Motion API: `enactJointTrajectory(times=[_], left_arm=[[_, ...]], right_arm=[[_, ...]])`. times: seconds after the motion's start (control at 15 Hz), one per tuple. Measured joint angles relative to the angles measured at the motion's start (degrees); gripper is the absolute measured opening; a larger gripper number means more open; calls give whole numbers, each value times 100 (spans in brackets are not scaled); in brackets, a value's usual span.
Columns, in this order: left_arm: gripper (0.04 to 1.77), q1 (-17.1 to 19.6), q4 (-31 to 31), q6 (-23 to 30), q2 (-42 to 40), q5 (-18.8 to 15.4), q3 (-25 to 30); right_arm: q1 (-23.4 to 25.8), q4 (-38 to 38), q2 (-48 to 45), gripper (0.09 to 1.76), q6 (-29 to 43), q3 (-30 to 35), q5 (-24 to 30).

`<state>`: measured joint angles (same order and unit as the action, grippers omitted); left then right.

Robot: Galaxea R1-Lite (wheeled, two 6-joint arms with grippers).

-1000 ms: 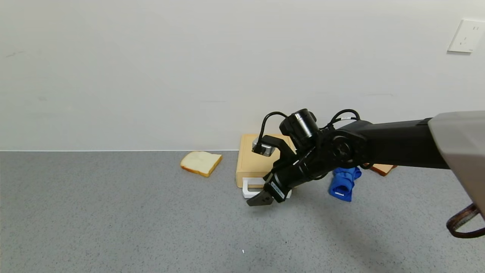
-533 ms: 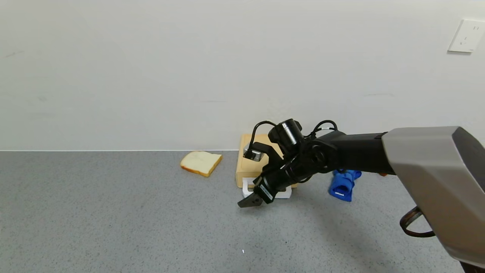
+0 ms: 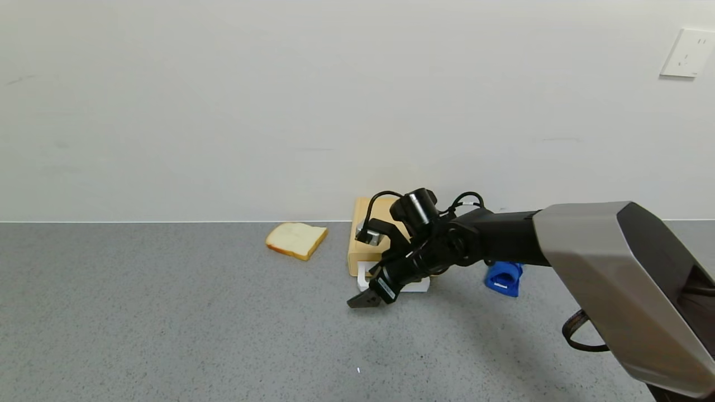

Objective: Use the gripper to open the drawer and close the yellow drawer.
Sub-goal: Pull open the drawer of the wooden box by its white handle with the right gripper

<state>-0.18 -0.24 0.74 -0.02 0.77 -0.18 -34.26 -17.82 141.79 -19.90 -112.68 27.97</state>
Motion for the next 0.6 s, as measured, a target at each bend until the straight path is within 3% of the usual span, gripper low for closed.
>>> enactJointTrajectory(times=[0.6], left_arm=[[172,0,0,2,0,-2,0]], right_arm=[[9,52,165,171,33,0,-13]])
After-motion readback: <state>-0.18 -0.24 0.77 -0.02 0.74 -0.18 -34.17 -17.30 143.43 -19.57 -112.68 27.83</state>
